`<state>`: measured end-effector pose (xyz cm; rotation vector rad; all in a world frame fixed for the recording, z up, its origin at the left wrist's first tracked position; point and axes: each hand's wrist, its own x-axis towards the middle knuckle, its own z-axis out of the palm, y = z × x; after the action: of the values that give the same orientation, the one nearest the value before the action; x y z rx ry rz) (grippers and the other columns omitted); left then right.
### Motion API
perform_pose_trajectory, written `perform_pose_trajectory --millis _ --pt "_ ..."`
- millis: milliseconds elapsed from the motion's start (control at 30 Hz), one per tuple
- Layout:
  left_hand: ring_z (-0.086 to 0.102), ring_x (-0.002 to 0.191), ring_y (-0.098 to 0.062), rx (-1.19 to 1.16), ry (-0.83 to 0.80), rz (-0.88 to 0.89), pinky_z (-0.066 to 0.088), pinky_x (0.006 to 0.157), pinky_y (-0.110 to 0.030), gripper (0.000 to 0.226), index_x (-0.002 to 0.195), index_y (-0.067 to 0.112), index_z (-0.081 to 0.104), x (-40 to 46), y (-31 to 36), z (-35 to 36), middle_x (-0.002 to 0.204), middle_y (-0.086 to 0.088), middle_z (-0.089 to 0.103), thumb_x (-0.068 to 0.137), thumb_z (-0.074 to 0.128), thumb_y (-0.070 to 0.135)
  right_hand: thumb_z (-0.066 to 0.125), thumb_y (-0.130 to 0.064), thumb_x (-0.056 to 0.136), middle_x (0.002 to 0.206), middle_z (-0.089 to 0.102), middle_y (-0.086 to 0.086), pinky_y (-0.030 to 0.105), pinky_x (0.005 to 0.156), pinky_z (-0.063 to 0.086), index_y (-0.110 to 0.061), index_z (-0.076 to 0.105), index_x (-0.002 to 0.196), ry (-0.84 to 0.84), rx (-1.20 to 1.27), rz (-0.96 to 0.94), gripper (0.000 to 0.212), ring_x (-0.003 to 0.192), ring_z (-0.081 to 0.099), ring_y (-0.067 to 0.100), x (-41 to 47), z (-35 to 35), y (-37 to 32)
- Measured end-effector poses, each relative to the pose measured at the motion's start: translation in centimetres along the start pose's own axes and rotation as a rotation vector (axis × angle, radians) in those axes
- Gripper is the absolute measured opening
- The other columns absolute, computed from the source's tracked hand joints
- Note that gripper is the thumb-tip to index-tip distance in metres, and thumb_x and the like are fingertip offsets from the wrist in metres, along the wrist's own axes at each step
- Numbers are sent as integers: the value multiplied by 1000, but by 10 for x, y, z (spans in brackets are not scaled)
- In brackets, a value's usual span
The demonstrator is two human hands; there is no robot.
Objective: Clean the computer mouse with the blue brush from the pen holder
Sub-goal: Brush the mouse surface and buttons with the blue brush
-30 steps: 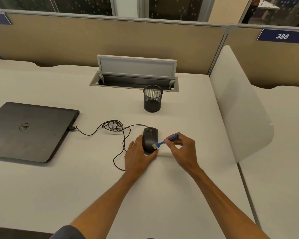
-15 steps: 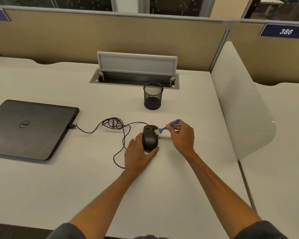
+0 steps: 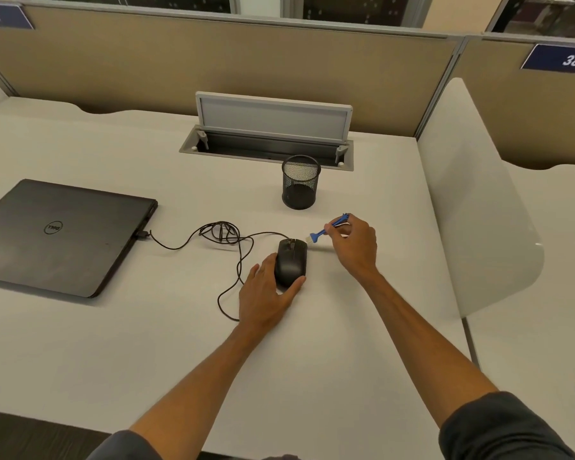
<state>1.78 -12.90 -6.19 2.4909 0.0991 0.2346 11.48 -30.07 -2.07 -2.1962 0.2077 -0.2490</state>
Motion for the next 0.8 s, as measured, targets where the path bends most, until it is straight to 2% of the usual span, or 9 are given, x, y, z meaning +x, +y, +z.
perform_pose_trajectory --millis 100,167,267,333,467,600,700,800 --pt "50 110 -19 2 17 8 47 88 -36 81 135 23 37 -1 0 1 125 4 56 75 40 78 72 -35 80 79 67 -11 29 77 55 -19 64 90 -113 67 -25 21 65 63 6 6 2 -1" --pt "50 108 -18 8 23 13 47 86 -34 80 134 23 37 0 0 1 125 4 56 76 42 77 71 -35 80 77 65 -12 29 76 53 -22 61 88 -168 42 -43 18 67 65 7 8 4 -1" --pt "51 103 -15 9 31 18 46 78 -29 76 133 24 38 -1 0 2 119 4 58 76 46 74 69 -37 82 92 71 1 28 77 47 -10 63 102 -89 -14 -2 33 77 62 12 14 6 1" --pt "52 101 -14 10 45 20 46 77 -28 75 132 25 38 -1 0 1 117 5 59 76 47 74 69 -38 82 101 72 6 29 81 50 -5 63 110 -61 22 15 43 80 60 12 19 7 -1" --pt "53 103 -16 18 44 28 47 79 -30 76 133 25 38 -1 0 2 119 4 58 76 46 74 69 -35 82 94 73 4 37 86 54 -8 64 103 -186 53 -24 34 81 68 15 20 8 -5" --pt "53 102 -15 24 47 30 48 79 -31 75 133 25 37 0 0 2 118 4 59 76 47 74 67 -37 85 107 71 8 32 86 47 -6 59 118 -119 -71 0 47 94 66 21 22 8 -4" --pt "53 102 -15 21 46 28 48 80 -30 76 133 25 37 -1 0 3 119 4 59 76 47 75 68 -38 83 101 73 7 35 86 53 -7 63 110 -134 16 -26 42 84 64 15 20 10 -8" --pt "53 103 -16 9 44 23 49 82 -33 77 134 24 37 0 0 3 119 2 59 76 47 74 67 -40 84 104 72 6 36 88 51 -7 61 114 -181 -72 -33 44 91 66 20 17 9 -7"
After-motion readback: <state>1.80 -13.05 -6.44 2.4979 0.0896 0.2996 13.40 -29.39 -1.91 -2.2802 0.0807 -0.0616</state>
